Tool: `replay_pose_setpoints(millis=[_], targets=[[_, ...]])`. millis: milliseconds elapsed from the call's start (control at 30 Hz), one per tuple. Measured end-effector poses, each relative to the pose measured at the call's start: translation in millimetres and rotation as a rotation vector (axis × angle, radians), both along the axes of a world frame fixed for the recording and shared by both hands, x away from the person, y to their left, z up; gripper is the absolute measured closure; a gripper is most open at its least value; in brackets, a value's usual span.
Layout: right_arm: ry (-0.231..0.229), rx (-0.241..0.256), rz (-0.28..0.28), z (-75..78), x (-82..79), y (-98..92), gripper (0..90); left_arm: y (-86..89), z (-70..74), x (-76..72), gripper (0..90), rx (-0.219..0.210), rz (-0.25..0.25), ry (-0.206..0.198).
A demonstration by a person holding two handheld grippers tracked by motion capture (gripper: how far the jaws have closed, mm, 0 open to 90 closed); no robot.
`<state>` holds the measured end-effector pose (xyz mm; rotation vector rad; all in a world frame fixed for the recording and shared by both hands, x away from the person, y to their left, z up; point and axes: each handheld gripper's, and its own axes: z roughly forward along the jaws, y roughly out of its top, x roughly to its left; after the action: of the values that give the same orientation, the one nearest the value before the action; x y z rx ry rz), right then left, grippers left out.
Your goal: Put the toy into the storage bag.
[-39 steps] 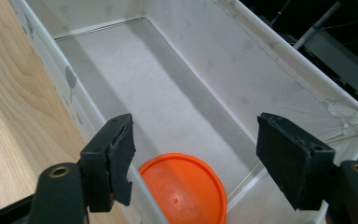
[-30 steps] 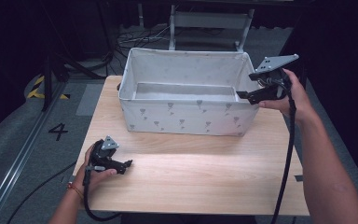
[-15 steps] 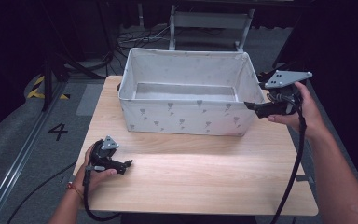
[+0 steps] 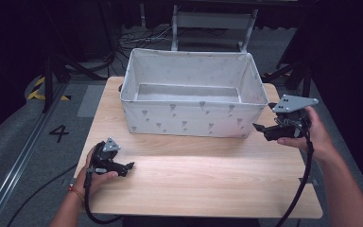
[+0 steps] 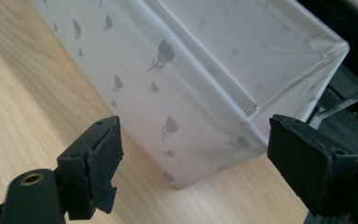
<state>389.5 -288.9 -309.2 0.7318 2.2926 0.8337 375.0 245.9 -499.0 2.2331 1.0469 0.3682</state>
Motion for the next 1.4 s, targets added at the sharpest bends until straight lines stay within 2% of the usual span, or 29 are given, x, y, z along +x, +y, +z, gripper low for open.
replay_pose_setpoints(millis=[267,333,400,433,467,533,733,933,1100,1400], targets=[[0.064,-0.001,-0.019,-31.4,-6.1,-10.3,19.2,0.0,0.0,0.0,0.5,0.0,0.0,0.0],[0.071,-0.001,-0.022,-35.2,-6.6,-11.7,19.2,0.1,0.0,0.1,0.5,0.001,-0.001,-0.002],[0.077,-0.016,-0.029,-47.7,-7.9,-15.9,19.4,0.0,0.0,0.0,0.5,0.0,0.0,0.0],[0.077,-0.016,-0.029,-47.7,-7.9,-15.9,19.4,0.0,0.0,0.0,0.5,0.0,0.0,0.0],[0.089,-0.027,-0.043,-56.5,-8.2,-18.0,19.4,0.0,0.0,0.0,0.5,0.0,0.0,0.0],[0.095,-0.025,-0.049,-60.7,-8.2,-19.3,19.5,0.0,0.0,0.0,0.5,0.0,0.0,0.0],[0.153,0.0,-0.064,-83.7,-8.2,-28.8,19.4,0.0,0.0,0.0,0.5,0.001,-0.001,0.0],[0.196,-0.004,-0.076,-103.8,-13.2,-37.6,19.5,0.0,0.0,0.0,0.5,0.001,0.0,0.0],[0.205,-0.037,-0.076,-116.0,-19.0,-42.1,19.5,0.0,0.0,0.0,0.5,0.001,0.0,0.0],[0.212,-0.03,-0.103,-133.3,-30.9,-56.4,19.5,0.0,0.0,0.0,0.5,0.0,0.0,0.0]])
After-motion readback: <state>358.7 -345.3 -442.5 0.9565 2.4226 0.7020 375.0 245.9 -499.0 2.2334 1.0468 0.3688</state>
